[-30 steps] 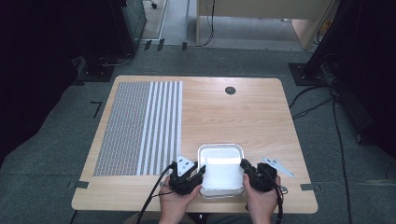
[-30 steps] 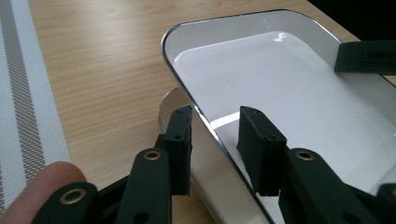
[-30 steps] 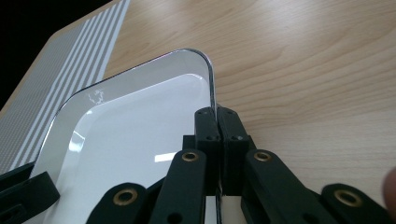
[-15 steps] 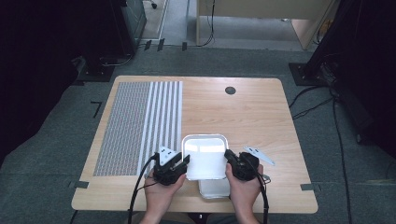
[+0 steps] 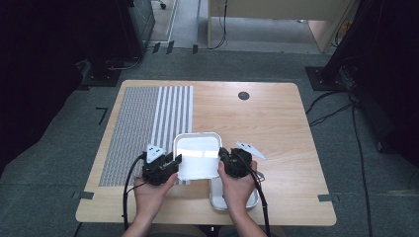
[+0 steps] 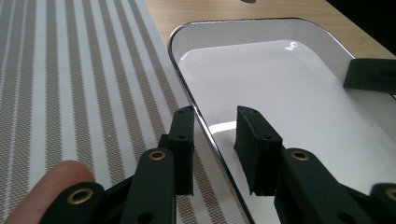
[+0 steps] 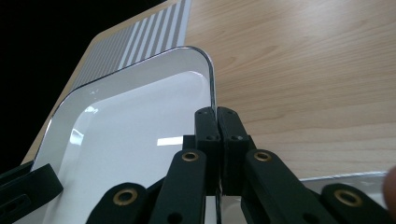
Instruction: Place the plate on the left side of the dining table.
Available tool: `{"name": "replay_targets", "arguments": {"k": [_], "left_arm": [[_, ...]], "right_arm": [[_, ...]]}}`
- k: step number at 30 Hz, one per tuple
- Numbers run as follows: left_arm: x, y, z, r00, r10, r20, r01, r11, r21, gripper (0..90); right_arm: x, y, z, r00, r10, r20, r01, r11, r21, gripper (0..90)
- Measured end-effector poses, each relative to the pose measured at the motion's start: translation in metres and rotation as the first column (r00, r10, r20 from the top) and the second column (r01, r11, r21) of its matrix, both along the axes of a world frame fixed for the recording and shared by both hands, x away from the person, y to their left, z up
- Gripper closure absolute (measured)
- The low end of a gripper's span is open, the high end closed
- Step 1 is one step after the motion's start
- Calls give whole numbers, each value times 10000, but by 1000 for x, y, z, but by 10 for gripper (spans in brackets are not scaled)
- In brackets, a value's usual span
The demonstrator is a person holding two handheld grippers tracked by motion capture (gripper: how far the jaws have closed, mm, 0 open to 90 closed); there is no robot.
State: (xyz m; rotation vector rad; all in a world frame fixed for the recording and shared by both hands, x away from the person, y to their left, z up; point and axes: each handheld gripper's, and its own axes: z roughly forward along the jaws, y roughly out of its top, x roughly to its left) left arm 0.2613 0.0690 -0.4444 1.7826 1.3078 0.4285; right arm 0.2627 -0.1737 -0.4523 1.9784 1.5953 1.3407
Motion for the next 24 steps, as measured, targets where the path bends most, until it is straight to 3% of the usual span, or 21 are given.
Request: {"name": "replay_targets", "arguments": {"k": [15,24], "left_arm": [[37,62,2,9981,534,-317,-537,9985,-85,687],[62,89,-1,9946,978,-344,-973,9951,151,689]], "right_arm": [[38,62,-3,9992,372,-136,-368,9990,269,895],[66,97,-8,9992,286,-266,-276,9989,383,895]]}}
